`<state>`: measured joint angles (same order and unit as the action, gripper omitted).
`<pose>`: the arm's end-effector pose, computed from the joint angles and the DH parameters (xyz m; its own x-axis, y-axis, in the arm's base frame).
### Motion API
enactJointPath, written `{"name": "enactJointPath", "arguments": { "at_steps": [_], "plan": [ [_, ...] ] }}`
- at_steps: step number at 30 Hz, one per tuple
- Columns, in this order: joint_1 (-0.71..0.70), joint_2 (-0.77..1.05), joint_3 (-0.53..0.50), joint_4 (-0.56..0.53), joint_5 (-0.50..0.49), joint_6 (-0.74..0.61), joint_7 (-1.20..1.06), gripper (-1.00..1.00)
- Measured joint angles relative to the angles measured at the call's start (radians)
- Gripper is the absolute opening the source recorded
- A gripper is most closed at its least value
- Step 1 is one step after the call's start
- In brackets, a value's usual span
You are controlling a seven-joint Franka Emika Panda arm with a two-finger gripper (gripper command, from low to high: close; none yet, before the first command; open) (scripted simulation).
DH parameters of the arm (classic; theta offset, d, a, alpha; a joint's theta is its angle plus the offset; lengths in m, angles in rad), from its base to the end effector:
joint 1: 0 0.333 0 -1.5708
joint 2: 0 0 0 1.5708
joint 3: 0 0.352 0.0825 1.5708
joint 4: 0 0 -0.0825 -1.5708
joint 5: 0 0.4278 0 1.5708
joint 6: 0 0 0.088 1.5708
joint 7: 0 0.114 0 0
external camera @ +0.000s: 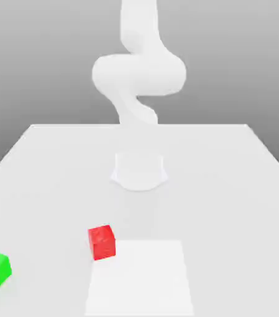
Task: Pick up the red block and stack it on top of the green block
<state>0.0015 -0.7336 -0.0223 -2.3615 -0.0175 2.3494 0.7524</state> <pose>0.3987 -0.0115 0.6801 0.5385 -0.6898 0.4839 -0.5234 -0.7239 -0.4495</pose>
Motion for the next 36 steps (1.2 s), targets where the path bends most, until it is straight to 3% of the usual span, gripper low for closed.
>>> {"name": "enactJointPath", "arguments": {
  "at_steps": [16,20,24,25,32,36],
  "plan": [
    [0.004,0.549,-0.219,-0.474,-0.069,0.399,-0.433,0.00],
    [0.010,0.752,-0.220,-0.516,0.051,0.553,-0.584,0.00],
    [-0.089,0.903,-0.092,-0.498,0.182,0.677,-0.683,0.00],
    [-0.110,0.926,-0.067,-0.495,0.195,0.698,-0.693,-1.00],
    [-0.113,0.926,-0.065,-0.495,0.194,0.696,-0.692,-1.00],
    [-0.085,0.803,-0.123,-0.514,0.079,0.594,-0.609,-1.00]
  ]
}}
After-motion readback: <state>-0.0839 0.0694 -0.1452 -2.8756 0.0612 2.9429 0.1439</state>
